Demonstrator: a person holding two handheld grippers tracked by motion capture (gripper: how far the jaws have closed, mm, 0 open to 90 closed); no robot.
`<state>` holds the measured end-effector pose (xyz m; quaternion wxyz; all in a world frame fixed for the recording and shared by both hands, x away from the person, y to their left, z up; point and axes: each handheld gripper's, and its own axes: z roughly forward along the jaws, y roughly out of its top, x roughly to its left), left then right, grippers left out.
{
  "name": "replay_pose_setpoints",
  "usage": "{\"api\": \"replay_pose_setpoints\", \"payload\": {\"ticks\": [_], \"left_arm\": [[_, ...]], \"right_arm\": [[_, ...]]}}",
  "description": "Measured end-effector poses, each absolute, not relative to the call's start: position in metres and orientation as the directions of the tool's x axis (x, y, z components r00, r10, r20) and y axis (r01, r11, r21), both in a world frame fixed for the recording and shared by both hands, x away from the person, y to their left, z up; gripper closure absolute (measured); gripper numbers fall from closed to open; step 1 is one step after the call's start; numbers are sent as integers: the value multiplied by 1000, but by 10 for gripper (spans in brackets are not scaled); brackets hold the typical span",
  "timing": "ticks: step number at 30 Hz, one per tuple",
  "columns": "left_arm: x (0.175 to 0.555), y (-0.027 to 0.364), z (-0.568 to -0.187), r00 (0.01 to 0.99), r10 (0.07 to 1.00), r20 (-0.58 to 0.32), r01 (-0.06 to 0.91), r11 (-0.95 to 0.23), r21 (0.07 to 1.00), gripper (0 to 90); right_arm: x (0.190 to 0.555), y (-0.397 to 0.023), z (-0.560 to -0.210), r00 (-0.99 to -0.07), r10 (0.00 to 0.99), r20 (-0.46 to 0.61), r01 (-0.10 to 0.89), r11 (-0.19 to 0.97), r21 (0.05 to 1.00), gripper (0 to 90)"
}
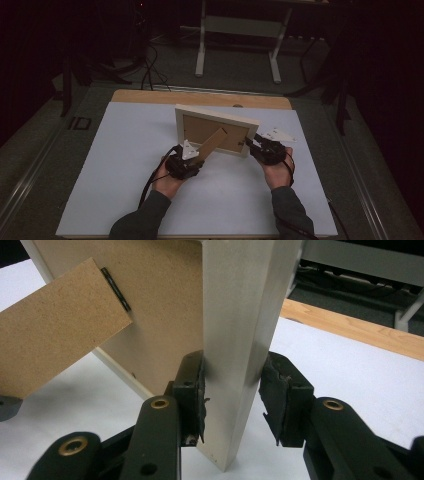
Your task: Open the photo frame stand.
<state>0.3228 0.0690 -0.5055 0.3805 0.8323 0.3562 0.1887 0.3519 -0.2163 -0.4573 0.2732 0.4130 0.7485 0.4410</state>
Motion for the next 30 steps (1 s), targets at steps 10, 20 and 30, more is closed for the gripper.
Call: {"api": "replay_pose_setpoints", "payload": {"ticks": [10,20,30], "left_arm": [[320,74,-501,692,722,24,435,-443,784,645],[313,72,-498,729,684,27,410,-467,783,675],[308,70,-497,744,668,25,403,-477,781,683]], "right_arm": [[345,-213,-458,-515,854,-73,360,293,886,625],[337,-212,-459,-519,849,-94,347,309,886,625],[331,-212,-460,-525,844,-105,336,320,886,623]]}}
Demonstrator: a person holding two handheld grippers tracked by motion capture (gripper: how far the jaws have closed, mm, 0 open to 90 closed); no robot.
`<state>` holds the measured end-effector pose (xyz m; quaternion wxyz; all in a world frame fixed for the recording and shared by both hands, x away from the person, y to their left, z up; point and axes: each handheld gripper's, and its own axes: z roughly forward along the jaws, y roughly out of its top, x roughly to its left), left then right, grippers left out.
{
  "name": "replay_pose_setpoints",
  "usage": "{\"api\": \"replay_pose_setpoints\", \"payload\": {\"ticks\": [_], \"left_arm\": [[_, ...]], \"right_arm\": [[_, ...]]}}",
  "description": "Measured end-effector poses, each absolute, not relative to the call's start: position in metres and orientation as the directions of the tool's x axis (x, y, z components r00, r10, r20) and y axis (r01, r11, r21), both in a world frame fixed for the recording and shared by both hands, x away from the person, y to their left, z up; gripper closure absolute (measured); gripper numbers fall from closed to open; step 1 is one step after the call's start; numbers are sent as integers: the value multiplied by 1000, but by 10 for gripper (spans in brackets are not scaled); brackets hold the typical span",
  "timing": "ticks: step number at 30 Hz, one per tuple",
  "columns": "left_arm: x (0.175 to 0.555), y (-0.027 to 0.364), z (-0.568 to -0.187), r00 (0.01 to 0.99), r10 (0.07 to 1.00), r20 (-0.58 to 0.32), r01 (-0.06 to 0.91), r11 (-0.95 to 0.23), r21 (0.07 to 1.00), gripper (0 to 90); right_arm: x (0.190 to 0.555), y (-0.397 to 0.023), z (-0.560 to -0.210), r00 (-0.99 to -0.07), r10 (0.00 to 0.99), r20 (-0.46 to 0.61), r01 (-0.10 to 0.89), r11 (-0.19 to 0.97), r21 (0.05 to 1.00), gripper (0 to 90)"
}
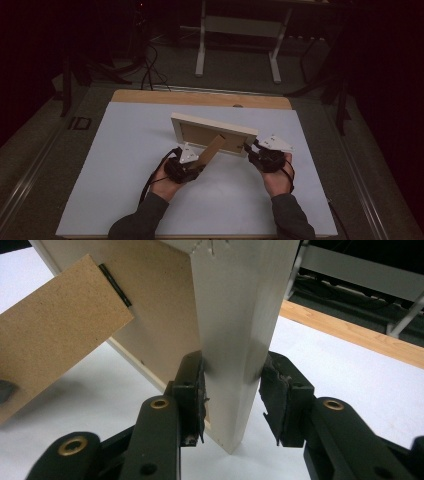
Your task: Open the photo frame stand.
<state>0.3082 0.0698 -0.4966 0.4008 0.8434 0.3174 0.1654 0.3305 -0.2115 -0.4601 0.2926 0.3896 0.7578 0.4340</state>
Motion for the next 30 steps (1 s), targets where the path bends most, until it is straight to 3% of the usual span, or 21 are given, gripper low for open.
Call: {"api": "replay_pose_setpoints", "payload": {"ticks": [30], "left_arm": [[299,67,-492,771,637,14,387,-485,784,682]], "right_arm": [[317,-210,-465,-534,835,-135,310,341,887,621]]}}
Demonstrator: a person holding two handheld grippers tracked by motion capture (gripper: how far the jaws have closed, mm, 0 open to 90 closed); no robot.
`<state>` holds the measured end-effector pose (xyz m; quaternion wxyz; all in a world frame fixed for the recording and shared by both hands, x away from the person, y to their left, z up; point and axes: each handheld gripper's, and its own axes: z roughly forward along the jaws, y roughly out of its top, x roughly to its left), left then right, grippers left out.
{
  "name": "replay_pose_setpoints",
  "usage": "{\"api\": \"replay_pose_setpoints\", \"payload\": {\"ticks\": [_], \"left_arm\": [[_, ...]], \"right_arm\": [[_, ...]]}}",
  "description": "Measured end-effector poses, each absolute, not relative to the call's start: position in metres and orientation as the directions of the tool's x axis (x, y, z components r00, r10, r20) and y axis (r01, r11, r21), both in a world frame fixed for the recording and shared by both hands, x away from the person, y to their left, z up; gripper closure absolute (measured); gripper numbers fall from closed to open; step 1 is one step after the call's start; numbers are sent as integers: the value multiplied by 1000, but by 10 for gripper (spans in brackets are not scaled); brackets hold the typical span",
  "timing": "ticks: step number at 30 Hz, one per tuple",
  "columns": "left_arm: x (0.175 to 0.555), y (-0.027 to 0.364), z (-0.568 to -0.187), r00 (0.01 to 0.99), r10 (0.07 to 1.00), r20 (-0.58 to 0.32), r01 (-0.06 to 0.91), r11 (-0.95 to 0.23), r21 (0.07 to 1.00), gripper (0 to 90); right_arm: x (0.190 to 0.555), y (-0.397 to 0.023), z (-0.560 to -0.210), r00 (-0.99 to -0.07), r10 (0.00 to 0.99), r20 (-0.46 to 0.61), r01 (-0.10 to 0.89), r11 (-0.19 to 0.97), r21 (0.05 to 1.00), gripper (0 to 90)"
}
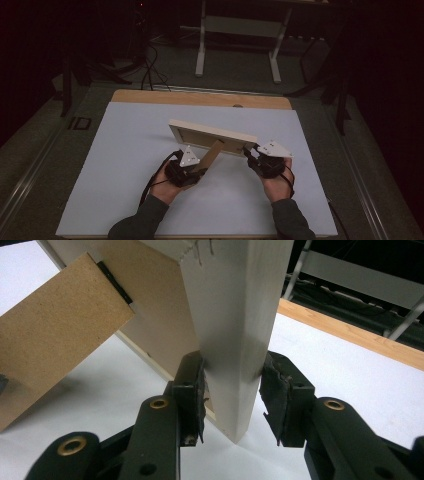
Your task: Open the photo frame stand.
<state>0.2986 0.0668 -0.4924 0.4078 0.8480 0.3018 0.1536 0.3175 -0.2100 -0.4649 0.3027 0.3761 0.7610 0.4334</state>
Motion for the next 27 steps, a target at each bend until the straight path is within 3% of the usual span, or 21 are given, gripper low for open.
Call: {"api": "replay_pose_setpoints", "payload": {"ticks": [27], "left_arm": [[297,68,-491,771,637,9,389,-482,785,607]], "right_arm": [[313,-212,-470,-538,835,-120,306,326,895,613]]}}
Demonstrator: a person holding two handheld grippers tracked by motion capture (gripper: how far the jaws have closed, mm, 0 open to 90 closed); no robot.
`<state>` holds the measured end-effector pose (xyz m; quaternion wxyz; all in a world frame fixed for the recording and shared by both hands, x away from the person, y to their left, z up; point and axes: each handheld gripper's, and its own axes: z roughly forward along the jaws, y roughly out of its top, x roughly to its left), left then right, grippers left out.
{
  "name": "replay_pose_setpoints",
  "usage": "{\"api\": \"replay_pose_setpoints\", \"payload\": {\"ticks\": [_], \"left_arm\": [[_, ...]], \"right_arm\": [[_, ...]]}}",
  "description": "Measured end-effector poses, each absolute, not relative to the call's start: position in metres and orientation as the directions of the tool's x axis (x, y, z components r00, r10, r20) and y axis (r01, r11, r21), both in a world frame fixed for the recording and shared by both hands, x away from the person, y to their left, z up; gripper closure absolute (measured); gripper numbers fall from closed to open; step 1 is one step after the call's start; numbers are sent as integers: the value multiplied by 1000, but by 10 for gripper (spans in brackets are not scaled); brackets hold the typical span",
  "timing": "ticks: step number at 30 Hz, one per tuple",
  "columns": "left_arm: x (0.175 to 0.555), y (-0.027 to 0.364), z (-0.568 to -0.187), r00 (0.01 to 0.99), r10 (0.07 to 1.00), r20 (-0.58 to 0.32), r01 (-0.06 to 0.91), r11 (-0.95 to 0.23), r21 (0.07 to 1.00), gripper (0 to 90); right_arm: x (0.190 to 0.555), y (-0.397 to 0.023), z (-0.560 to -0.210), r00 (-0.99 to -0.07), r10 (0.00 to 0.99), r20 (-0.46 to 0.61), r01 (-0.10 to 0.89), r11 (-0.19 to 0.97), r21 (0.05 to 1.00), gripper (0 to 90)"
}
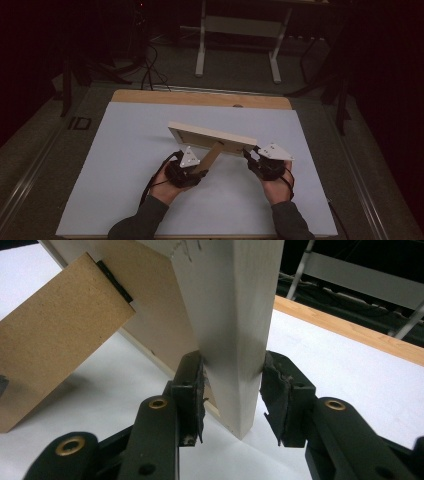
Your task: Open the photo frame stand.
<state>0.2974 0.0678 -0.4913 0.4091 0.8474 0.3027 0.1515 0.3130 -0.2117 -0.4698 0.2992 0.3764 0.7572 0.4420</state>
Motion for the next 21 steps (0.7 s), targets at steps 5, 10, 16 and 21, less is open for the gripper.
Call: {"api": "replay_pose_setpoints", "payload": {"ticks": [5,10,16,21], "left_arm": [[297,70,-489,768,640,-1,389,-466,795,595],[298,73,-487,766,643,-14,392,-450,803,586],[298,76,-485,764,644,-34,397,-429,811,576],[299,79,-483,762,646,-50,401,-409,820,571]], "right_arm": [[313,-212,-470,-541,834,-110,307,318,897,610],[314,-213,-471,-544,832,-111,307,321,896,607],[314,-214,-473,-547,829,-113,313,328,891,609],[314,-214,-475,-548,829,-109,318,328,890,607]]}}
